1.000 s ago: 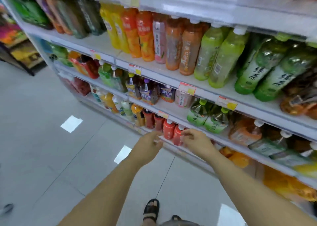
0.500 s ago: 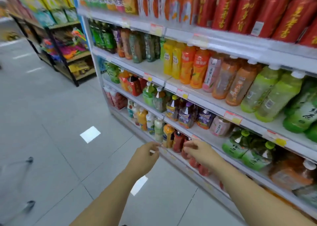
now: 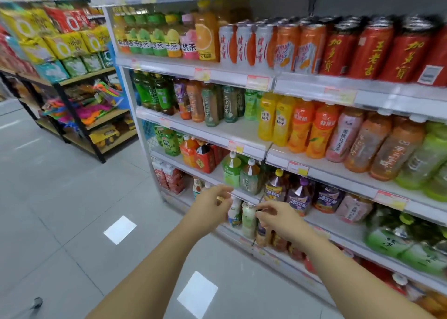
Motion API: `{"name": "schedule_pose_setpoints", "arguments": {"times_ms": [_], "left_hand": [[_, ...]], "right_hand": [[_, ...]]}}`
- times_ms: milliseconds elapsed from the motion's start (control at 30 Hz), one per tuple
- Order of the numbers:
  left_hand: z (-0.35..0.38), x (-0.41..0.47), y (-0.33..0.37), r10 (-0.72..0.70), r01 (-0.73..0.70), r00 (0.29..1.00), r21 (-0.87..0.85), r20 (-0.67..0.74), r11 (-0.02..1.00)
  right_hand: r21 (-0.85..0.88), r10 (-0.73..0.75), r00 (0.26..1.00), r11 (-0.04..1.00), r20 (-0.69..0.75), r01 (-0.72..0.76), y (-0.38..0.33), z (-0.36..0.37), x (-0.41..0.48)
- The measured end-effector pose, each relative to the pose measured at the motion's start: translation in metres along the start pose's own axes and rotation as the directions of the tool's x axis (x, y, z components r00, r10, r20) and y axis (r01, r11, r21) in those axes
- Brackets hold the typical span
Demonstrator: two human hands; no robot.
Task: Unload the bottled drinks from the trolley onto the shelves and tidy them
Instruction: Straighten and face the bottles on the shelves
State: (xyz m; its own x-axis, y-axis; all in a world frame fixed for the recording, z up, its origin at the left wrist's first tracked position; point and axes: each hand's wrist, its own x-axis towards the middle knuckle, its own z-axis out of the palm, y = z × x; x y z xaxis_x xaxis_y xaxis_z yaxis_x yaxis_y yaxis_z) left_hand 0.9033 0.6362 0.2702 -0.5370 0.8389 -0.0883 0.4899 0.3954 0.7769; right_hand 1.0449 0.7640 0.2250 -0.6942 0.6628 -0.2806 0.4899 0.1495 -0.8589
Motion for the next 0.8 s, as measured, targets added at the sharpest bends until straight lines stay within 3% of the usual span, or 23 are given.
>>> {"name": "schedule_pose_setpoints", "arguments": {"times_ms": [200, 333, 567, 800], "left_hand": [[-0.036, 0.091, 0.037, 0.177, -0.177, 0.983, 0.021, -0.039, 0.984], [-0.07, 0.138, 0.088, 0.316, -0.316, 0.947, 0.01, -0.055, 0.949], [-0.125, 0.194, 0.188, 0.626, -0.633, 0.762, 0.015, -0.163, 0.774], [-0.159, 0.236, 0.268, 0.798, -0.814, 0.565, 0.02, -0.213, 0.581]], "right_hand": [[-0.046, -0.161, 0.98, 0.987, -0.118, 0.157, -0.077, -0.037, 0.069], [-0.093, -0.314, 0.919, 0.949, -0.237, 0.3, -0.143, -0.082, 0.095], [-0.248, -0.57, 0.694, 0.82, -0.439, 0.516, -0.247, -0.167, 0.091], [-0.491, -0.669, 0.447, 0.742, -0.594, 0.457, -0.309, -0.226, 0.071]]}}
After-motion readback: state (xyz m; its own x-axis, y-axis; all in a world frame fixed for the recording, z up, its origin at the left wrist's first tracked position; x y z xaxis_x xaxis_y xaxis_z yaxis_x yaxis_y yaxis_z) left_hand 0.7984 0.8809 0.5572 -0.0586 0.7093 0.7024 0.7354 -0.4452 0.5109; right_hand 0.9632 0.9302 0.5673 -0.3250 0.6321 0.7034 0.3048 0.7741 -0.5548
